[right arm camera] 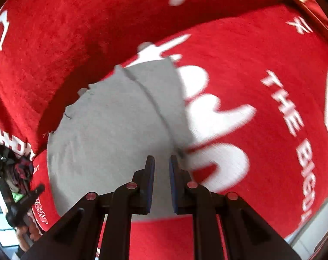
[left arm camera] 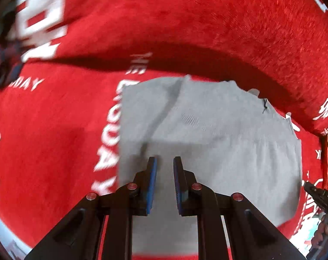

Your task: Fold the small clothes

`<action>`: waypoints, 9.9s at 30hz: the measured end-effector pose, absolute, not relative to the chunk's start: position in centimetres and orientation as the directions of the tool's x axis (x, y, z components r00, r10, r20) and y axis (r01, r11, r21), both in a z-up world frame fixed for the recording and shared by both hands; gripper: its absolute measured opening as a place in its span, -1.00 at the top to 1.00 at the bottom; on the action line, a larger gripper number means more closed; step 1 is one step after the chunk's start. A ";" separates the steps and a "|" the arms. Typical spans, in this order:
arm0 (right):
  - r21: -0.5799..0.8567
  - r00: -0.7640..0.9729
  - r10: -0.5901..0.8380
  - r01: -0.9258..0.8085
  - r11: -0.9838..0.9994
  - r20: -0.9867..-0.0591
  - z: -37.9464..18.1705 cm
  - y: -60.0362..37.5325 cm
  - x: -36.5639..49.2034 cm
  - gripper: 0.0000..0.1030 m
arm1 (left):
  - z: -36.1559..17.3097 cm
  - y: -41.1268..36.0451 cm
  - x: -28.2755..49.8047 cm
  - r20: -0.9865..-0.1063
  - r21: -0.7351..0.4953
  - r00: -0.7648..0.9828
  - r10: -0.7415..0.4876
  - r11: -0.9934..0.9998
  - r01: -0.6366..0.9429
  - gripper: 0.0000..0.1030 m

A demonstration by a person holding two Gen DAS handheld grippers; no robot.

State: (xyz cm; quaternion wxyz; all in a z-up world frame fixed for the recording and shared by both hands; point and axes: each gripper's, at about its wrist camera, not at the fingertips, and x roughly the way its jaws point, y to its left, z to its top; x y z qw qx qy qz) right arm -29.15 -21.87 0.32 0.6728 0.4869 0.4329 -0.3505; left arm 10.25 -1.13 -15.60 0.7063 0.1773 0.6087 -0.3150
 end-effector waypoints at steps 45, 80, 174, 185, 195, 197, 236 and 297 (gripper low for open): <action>0.406 0.384 0.137 0.880 0.245 -0.913 0.7 -11.1 -26.6 0.37 | -13.4 -1.5 1.1 -0.999 -0.030 -0.013 -0.033 0.589 0.807 -0.97; 0.631 0.536 0.415 0.765 0.129 -0.735 -4.8 -2.6 -15.6 -0.51 | -16.9 7.8 10.3 -0.998 -0.025 -0.056 0.020 0.715 0.699 -0.97; 0.707 0.706 0.112 0.706 -0.036 -0.699 -6.8 -19.8 -33.2 0.85 | -16.6 -27.5 -15.4 -0.946 -0.277 -0.217 -0.243 0.253 0.927 0.49; 0.787 0.807 0.051 0.587 -0.192 -0.589 -8.4 -21.6 -35.1 0.85 | -10.1 -28.1 -15.8 -0.882 -0.269 -0.157 -0.444 0.201 0.942 -0.45; 0.872 0.955 -0.081 0.225 -0.434 -0.287 -11.1 -22.7 -38.5 -0.29 | -14.5 -20.1 -6.0 -0.969 -0.070 0.053 -0.240 0.475 0.877 -0.45; 0.868 0.929 -0.001 0.346 -0.356 -0.371 -10.1 -23.9 -36.7 -0.16 | -15.4 -18.8 -5.5 -0.976 -0.053 0.059 -0.208 0.496 0.867 -0.45; 0.277 0.272 0.067 0.881 0.384 -0.960 -4.5 -18.2 -34.3 0.88 | -18.5 -11.1 -9.9 -0.996 -0.082 -0.059 -0.068 0.411 0.908 -0.72; 0.370 0.372 0.048 0.884 0.287 -0.927 -0.3 -22.7 -34.4 -0.13 | -16.2 -15.1 -5.6 -0.998 -0.066 -0.051 -0.043 0.515 0.855 -1.00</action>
